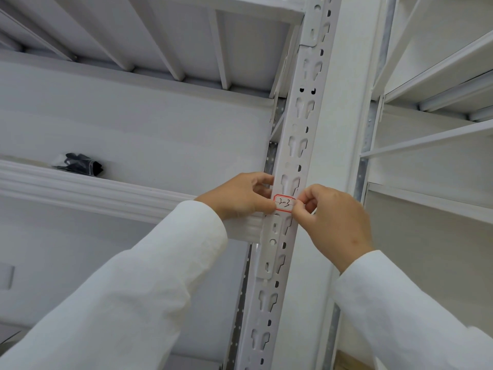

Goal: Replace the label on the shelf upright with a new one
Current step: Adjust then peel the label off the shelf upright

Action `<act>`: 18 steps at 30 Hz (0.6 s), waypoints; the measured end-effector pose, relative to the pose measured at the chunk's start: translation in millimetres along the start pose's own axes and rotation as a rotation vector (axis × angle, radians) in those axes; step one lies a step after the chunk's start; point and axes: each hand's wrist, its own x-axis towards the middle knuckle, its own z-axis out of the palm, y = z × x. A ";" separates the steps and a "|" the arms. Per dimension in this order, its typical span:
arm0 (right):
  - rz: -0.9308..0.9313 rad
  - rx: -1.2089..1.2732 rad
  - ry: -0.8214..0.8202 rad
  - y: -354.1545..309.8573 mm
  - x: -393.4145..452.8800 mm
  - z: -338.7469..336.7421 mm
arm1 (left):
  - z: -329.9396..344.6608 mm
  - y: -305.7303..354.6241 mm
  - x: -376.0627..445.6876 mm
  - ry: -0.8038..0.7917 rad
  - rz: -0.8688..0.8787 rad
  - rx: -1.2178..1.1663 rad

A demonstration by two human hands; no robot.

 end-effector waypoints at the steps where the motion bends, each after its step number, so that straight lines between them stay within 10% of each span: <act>1: 0.005 0.008 -0.010 0.3 1.2 -0.5 | -0.1 0.1 0.1 -0.001 0.000 -0.004; 18: -0.003 0.230 0.002 11.3 0.2 -1.9 | -0.6 0.7 0.2 -0.010 -0.012 0.003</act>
